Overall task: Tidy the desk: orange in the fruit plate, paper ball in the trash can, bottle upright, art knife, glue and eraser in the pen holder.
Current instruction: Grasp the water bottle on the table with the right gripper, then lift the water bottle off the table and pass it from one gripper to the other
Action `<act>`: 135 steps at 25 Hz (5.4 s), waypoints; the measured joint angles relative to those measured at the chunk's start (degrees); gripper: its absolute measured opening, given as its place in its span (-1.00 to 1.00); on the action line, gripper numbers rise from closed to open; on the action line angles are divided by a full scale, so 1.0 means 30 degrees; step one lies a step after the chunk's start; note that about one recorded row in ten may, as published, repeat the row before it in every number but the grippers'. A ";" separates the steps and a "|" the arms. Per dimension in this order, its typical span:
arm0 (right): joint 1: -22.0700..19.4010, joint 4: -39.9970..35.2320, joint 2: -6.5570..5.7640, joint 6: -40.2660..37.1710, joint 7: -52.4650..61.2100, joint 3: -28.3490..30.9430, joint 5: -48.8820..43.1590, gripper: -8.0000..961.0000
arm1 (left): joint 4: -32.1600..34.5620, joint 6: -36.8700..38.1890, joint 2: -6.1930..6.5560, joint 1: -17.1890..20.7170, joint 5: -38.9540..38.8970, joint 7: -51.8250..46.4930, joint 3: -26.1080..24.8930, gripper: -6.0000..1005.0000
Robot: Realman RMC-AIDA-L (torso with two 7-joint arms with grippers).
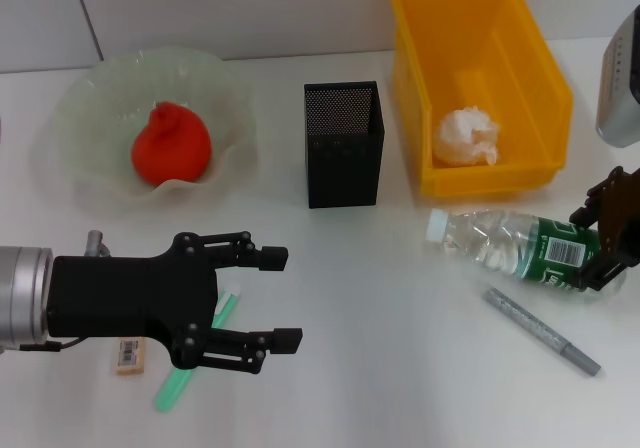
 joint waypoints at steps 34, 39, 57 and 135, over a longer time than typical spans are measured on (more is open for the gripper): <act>0.0531 0.2387 0.0317 0.2241 0.0060 -0.0690 -0.0574 0.72 | -0.0001 -0.0061 0.0031 -0.0079 0.0035 0.0001 0.0007 0.68; 0.0563 0.2687 0.0349 0.2549 0.0083 -0.0701 -0.0575 0.72 | 0.0000 -0.0061 0.0037 -0.0115 0.0035 0.0015 0.0007 0.68; 0.0653 0.3135 0.0394 0.3655 0.0237 -0.0700 -0.0826 0.68 | 0.0000 -0.0190 0.0059 -0.0202 0.0035 0.0080 0.0007 0.67; -0.6772 -0.6476 0.0563 0.2704 -0.0883 -0.3603 0.9624 0.59 | -0.0176 -0.0238 0.0029 -0.0124 -0.0045 0.0055 -0.0170 0.67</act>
